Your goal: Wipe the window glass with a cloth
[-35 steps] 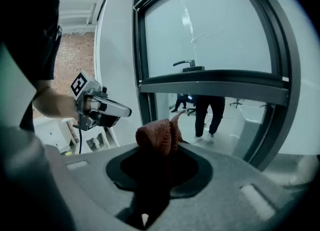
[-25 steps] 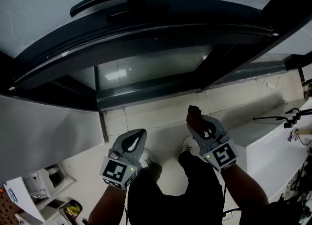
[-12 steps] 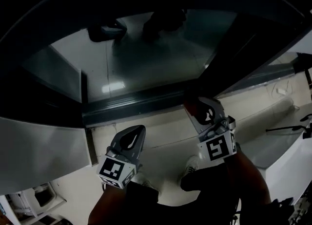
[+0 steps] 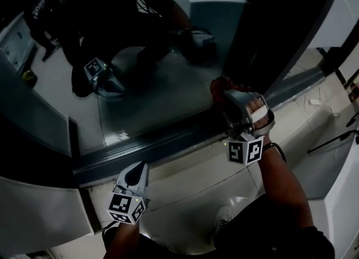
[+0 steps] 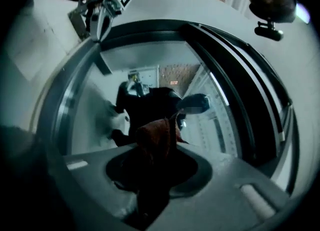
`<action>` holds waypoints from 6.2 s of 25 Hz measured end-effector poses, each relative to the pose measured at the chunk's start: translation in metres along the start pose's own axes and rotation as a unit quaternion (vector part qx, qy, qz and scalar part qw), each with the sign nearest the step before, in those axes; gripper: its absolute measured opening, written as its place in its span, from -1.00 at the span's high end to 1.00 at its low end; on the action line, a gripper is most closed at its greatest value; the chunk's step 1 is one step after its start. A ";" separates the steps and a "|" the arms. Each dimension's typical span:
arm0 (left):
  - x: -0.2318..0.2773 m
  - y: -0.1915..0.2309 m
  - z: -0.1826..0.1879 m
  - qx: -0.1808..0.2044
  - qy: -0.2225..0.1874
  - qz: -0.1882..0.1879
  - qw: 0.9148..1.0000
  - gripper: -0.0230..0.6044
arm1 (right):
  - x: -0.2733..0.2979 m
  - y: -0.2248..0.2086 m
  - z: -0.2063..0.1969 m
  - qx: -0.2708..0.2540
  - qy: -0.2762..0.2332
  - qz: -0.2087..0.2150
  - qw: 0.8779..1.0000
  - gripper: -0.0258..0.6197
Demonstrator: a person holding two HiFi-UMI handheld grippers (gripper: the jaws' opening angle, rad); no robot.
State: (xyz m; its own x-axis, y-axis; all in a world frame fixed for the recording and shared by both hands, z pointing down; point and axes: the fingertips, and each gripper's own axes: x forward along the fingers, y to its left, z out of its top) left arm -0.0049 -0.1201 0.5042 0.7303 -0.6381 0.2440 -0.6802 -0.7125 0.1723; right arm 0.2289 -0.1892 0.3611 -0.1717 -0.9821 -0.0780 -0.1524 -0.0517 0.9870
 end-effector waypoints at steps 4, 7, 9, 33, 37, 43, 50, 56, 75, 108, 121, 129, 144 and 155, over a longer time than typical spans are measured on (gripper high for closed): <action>0.004 0.005 -0.044 -0.008 0.015 -0.001 1.000 0.87 | 0.016 -0.011 -0.028 -0.017 0.010 -0.025 1.000 0.66; 0.012 0.010 -0.069 -0.030 0.036 0.003 0.999 0.87 | 0.025 -0.013 -0.036 -0.024 0.005 -0.024 0.999 0.66; 0.020 0.014 -0.074 -0.043 0.041 0.000 0.998 0.87 | 0.030 -0.016 -0.037 -0.019 0.001 -0.029 0.999 0.66; 0.041 0.013 -0.082 -0.083 0.108 -0.027 0.990 0.87 | 0.041 0.042 -0.040 0.019 -0.025 -0.036 0.999 0.67; 0.039 0.007 -0.087 -0.072 0.112 -0.035 0.990 0.87 | 0.037 0.075 -0.039 0.014 -0.032 -0.013 0.999 0.67; 0.051 -0.010 -0.092 -0.073 0.110 -0.043 0.990 0.87 | 0.024 0.128 -0.056 -0.017 -0.040 0.039 0.998 0.67; 0.045 -0.006 -0.094 -0.072 0.110 -0.040 0.991 0.87 | 0.016 0.207 -0.062 -0.055 -0.044 0.135 0.988 0.67; 0.038 0.000 -0.097 -0.074 0.113 -0.029 0.990 0.87 | 0.011 0.259 -0.069 -0.056 -0.039 0.186 0.980 0.68; 0.033 0.001 -0.101 -0.074 0.120 -0.017 0.990 0.87 | 0.001 0.356 -0.087 -0.075 -0.022 0.311 0.947 0.68; 0.033 0.004 -0.101 -0.066 0.123 -0.051 0.989 0.87 | 0.000 -0.008 0.047 -0.016 -0.066 0.035 0.997 0.68; 0.026 0.008 -0.102 -0.059 0.122 -0.050 0.989 0.87 | 0.053 -0.048 0.073 -0.084 -0.084 -0.029 0.993 0.68; 0.031 0.003 -0.093 -0.064 0.121 -0.049 0.989 0.87 | 0.047 -0.031 0.060 -0.053 -0.096 -0.052 0.993 0.69; 0.028 0.009 -0.100 -0.069 0.129 -0.048 0.988 0.87 | 0.039 0.098 0.058 -0.045 -0.105 0.057 0.992 0.69; 0.031 0.005 -0.102 -0.066 0.138 -0.047 0.987 0.87 | 0.034 0.145 0.053 -0.022 -0.109 0.110 0.988 0.69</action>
State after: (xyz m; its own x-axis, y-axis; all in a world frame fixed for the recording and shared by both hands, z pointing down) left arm 0.0078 -0.1131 0.6099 0.7574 -0.4547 0.4686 -0.6265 -0.7082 0.3254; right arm 0.1495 -0.2209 0.4942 -0.4027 -0.9081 0.1150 -0.0470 0.1460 0.9882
